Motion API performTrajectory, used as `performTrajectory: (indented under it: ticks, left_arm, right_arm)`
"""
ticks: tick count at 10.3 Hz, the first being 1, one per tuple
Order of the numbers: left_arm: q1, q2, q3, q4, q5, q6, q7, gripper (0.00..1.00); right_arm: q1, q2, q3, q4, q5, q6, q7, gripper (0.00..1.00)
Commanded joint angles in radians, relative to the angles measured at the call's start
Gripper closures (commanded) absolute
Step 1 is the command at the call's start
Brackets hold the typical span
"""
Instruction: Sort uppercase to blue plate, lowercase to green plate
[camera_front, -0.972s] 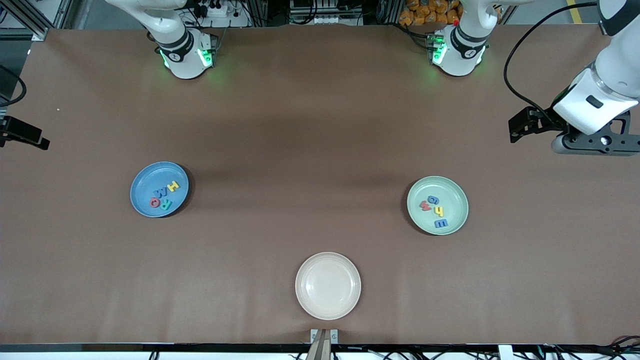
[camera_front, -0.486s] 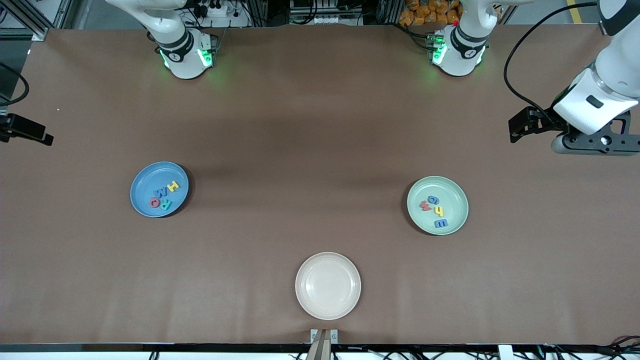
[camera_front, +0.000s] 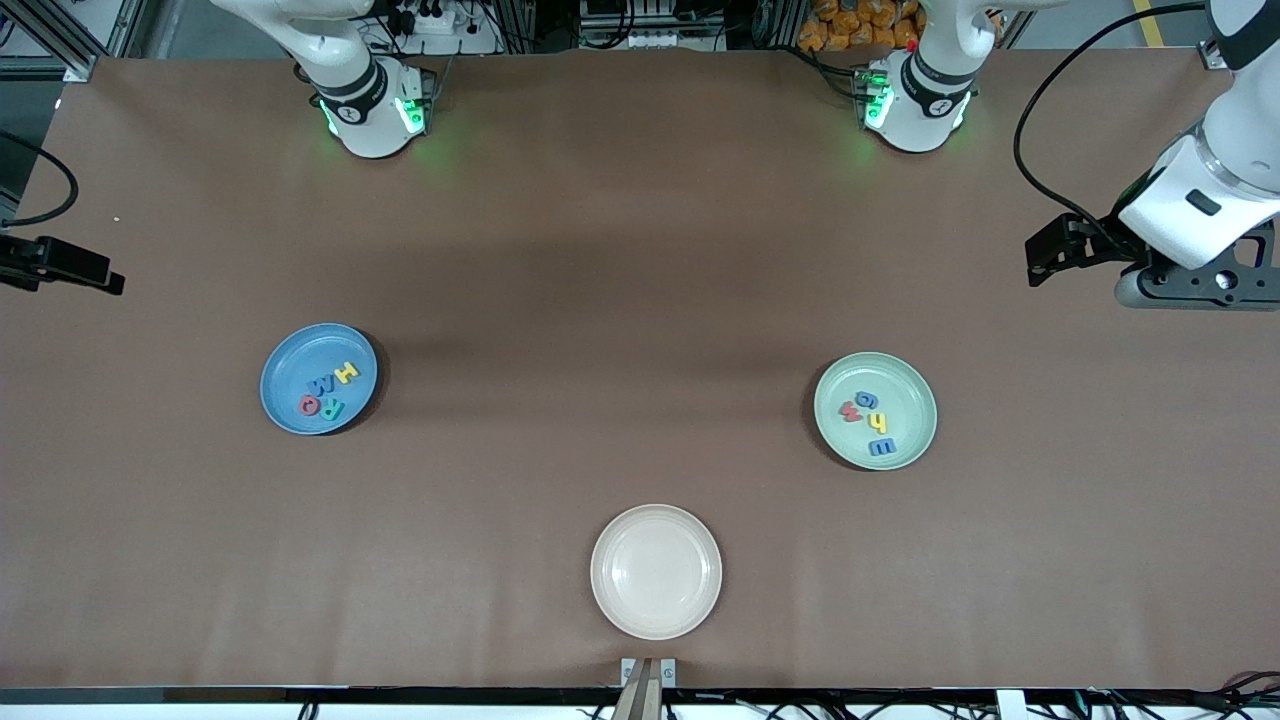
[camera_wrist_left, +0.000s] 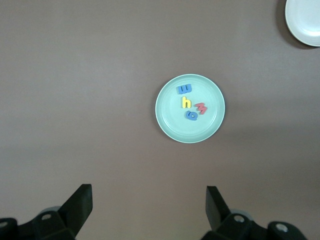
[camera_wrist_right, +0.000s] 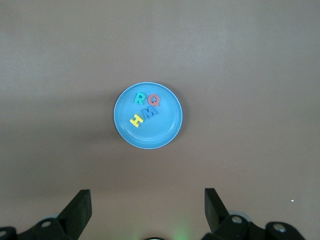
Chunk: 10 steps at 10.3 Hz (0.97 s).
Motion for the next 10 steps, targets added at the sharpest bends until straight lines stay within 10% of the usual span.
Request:
performTrajectory:
  ticks: [1,10]
  left_arm:
    - [0.009,-0.004,-0.002,0.008,-0.020,-0.006,0.006,0.00]
    - [0.004,0.007,-0.004,0.030,-0.021,0.031,0.006,0.00]
  right_arm:
    - [-0.018,0.004,0.020,0.003,-0.007,-0.003,-0.044,0.00]
    - [-0.003,0.013,0.020,0.009,-0.012,-0.002,-0.050,0.00]
